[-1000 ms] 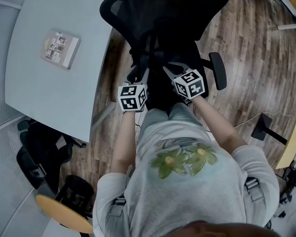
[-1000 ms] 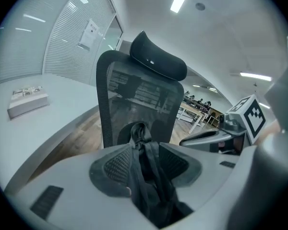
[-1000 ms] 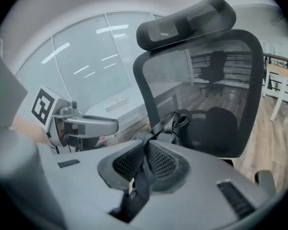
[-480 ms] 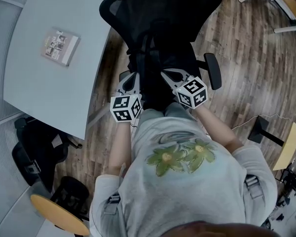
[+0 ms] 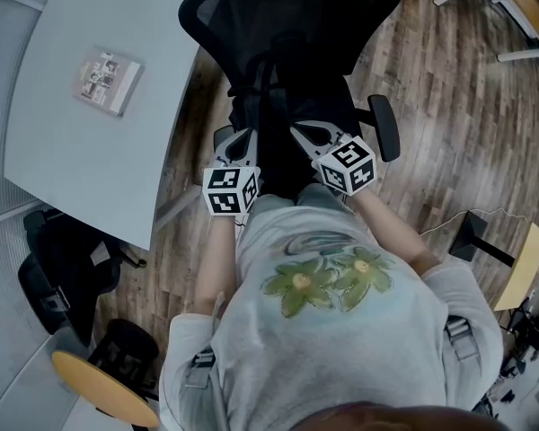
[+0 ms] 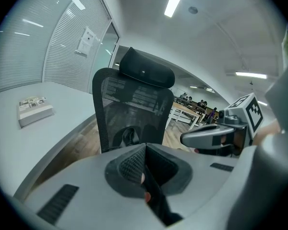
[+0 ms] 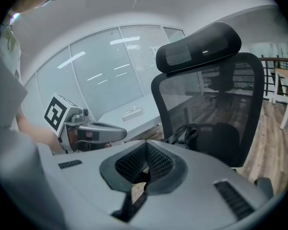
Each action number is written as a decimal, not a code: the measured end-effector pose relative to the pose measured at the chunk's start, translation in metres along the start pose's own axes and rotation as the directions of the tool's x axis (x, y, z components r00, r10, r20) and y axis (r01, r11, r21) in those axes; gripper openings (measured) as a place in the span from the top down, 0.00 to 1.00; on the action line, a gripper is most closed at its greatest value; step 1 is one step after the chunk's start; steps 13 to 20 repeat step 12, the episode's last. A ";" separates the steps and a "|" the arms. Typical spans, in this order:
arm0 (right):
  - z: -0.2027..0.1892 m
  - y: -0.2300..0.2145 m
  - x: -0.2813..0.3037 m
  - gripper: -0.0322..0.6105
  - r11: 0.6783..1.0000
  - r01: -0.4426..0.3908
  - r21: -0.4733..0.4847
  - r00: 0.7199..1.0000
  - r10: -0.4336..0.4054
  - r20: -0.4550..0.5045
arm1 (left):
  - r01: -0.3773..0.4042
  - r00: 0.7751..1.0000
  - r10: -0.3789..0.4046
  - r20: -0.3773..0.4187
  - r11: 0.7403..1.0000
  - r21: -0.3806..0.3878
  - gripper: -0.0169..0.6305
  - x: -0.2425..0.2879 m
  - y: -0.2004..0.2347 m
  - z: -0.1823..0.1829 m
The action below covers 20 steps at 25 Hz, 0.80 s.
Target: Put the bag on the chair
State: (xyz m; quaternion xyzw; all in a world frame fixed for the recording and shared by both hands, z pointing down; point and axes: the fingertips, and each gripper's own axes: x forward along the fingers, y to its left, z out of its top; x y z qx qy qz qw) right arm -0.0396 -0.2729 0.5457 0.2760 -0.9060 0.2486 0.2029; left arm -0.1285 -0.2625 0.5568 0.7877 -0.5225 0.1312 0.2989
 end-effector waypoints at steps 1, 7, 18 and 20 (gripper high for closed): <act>-0.001 -0.001 0.001 0.94 1.000 0.002 0.001 1.000 -0.002 -0.002 | -0.001 1.000 0.001 -0.004 1.000 0.003 0.95 0.001 0.000 -0.001; -0.006 -0.007 0.003 0.94 1.000 0.020 0.016 1.000 -0.019 -0.014 | -0.010 1.000 0.010 -0.020 1.000 0.000 0.95 0.003 0.005 -0.005; -0.010 -0.013 0.006 0.94 0.999 0.028 0.029 0.999 -0.027 -0.030 | -0.015 0.999 0.015 -0.040 1.000 0.001 0.95 0.008 0.009 -0.006; -0.010 -0.013 0.006 0.94 0.999 0.028 0.029 0.999 -0.027 -0.030 | -0.015 0.999 0.015 -0.040 1.000 0.001 0.95 0.008 0.009 -0.006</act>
